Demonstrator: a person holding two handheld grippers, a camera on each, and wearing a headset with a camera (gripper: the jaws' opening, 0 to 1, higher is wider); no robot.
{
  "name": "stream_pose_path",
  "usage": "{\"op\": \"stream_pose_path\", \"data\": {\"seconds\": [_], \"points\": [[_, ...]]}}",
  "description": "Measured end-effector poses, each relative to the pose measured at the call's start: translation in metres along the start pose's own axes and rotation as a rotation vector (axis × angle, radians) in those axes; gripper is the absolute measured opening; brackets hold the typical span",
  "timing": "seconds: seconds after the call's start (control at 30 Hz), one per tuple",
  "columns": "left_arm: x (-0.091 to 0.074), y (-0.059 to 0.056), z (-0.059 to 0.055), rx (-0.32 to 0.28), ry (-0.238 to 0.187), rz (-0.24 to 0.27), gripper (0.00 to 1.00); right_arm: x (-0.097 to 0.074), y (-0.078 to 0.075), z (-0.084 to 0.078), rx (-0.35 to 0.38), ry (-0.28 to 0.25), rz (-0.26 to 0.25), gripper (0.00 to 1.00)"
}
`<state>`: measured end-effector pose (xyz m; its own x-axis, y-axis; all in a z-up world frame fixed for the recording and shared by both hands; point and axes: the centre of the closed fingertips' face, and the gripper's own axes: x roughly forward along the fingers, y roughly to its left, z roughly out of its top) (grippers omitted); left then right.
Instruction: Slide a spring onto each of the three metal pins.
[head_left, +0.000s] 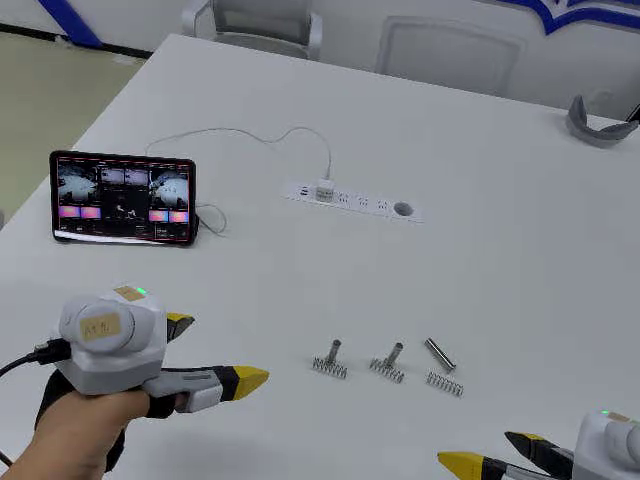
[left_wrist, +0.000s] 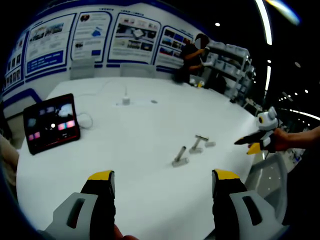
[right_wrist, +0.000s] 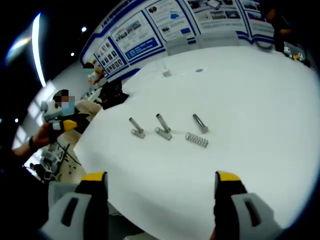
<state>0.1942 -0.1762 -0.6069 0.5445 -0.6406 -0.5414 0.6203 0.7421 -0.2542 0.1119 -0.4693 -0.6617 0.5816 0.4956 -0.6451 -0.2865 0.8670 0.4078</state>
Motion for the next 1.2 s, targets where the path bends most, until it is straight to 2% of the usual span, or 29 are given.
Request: {"op": "stream_pose_path", "data": {"seconds": [0.37,0.5,0.77,0.97,1.2], "points": [[-0.001,0.0,0.002,-0.01,-0.008,0.01,0.81,0.009,-0.002,0.008,-0.006,0.002,0.011,0.86],[-0.005,0.007,0.001,-0.046,-0.023,0.042,0.8,0.013,-0.004,0.015,0.005,-0.012,0.022,0.83],[-0.009,0.005,-0.01,-0.041,0.006,0.053,0.8,0.025,-0.013,0.023,-0.023,0.008,0.028,0.75],[-0.01,0.004,-0.014,-0.055,0.006,0.064,0.81,0.035,-0.015,0.029,-0.052,0.023,0.034,0.72],[-0.01,0.003,-0.009,-0.045,0.001,0.064,0.81,0.05,-0.016,0.033,-0.077,0.045,0.041,0.68]]}}
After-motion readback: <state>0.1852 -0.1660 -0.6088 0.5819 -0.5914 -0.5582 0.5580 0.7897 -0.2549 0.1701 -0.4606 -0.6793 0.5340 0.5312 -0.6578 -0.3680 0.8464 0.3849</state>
